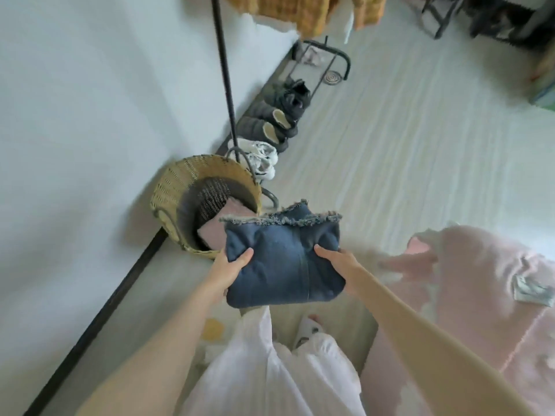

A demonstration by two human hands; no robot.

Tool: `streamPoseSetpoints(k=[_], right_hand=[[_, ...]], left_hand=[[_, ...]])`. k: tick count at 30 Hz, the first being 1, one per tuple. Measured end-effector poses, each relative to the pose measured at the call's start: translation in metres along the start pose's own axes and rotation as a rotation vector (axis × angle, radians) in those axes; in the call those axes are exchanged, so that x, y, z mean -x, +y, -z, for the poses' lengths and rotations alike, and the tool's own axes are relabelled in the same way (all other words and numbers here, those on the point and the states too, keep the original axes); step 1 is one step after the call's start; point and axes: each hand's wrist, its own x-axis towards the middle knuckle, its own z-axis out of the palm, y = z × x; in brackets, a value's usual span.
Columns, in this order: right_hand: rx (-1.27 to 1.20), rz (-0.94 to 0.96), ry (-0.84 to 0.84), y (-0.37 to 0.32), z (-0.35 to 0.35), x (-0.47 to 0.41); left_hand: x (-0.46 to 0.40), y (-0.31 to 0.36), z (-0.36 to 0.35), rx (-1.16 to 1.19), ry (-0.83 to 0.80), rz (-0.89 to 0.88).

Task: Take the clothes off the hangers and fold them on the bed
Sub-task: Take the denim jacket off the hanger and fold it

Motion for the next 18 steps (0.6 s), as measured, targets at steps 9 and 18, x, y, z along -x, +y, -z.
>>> streamPoseSetpoints(k=[9, 18], right_hand=[[0.583, 0.138, -0.068, -0.098, -0.114, -0.113], [0.899, 0.248, -0.105, -0.164, -0.245, -0.292]], left_hand=[[-0.095, 0.009, 0.068, 0.203, 0.312, 0.081], [-0.279, -0.004, 0.117, 0.232, 0.647, 0.124]])
